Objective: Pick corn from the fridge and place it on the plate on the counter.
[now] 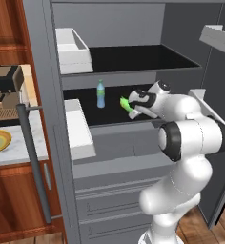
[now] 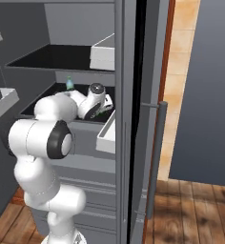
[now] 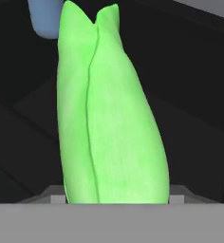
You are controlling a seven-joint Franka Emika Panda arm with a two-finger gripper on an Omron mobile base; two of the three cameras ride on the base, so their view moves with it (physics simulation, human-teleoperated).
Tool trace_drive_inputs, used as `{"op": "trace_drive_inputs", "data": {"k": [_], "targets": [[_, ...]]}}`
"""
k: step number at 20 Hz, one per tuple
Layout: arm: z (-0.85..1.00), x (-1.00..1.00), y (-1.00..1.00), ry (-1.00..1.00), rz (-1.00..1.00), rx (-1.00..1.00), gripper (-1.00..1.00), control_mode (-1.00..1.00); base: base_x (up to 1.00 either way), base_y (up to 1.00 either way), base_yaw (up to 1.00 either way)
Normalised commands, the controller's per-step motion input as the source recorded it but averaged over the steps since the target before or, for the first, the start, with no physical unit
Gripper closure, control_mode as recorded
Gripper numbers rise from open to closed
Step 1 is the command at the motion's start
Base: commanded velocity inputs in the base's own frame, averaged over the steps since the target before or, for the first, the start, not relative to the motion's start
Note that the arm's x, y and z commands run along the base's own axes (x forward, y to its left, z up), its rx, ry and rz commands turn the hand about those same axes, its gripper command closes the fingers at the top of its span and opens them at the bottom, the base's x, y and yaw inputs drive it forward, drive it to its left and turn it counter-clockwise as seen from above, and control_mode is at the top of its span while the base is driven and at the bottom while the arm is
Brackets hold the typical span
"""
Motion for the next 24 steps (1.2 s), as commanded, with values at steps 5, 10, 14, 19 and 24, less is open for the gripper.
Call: {"op": "trace_drive_inputs", "data": {"k": [5,10,14,19,24], "targets": [[0.20,-0.20,0.25,0.01,-0.08,0.01,1.00,-1.00,0.00,0.00,0.00],[0.55,-0.71,-0.24,0.08,-0.25,0.17,1.00,-1.00,0.00,0.00,0.00],[0.94,-0.77,-0.04,0.01,-0.15,0.15,1.00,-1.00,0.00,0.00,0.00],[0.62,-0.57,0.19,-0.05,-0.08,0.00,1.00,-1.00,0.00,0.00,0.00],[0.36,-0.76,0.15,0.00,-0.08,0.00,1.00,-1.00,0.00,0.00,0.00]]}}
